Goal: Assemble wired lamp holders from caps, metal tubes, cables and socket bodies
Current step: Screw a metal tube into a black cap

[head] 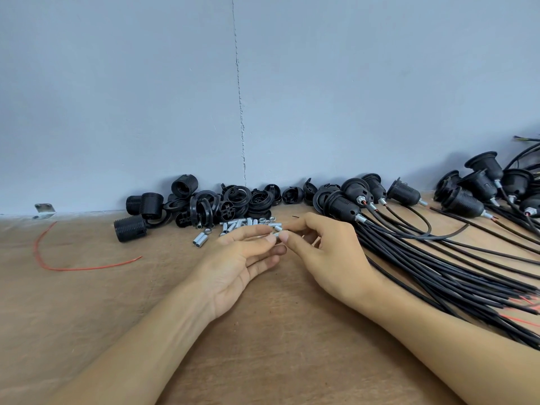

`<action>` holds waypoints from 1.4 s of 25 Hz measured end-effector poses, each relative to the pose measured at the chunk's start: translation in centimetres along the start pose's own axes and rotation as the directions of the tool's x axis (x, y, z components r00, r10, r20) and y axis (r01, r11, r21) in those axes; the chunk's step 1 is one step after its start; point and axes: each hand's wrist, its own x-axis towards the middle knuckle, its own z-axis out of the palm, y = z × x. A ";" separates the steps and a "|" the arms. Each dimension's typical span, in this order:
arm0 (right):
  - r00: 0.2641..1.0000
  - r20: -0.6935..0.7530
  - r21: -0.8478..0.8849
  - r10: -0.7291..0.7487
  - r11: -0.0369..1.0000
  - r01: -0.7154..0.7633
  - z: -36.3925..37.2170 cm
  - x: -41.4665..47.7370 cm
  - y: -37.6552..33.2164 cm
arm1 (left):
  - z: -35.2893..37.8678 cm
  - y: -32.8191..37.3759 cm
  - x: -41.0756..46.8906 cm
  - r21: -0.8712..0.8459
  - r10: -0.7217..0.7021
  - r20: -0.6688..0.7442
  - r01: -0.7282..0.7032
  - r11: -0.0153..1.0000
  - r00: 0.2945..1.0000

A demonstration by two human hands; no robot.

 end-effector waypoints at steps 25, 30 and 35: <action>0.983 0.117 0.010 0.139 0.990 -0.141 -0.2 -0.1 -1.0 | 0.0 -0.6 -0.1 0.036 0.082 0.015 -0.083 0.996 0.996; 0.962 0.176 -0.034 0.211 0.978 -0.208 -0.3 -0.1 -1.4 | 0.0 -0.8 -0.2 0.065 0.096 0.037 -0.098 0.993 0.995; 0.963 0.196 0.050 0.187 0.979 -0.200 -0.4 0.0 -1.0 | -0.3 -0.8 0.1 0.034 0.088 0.009 -0.088 0.996 0.996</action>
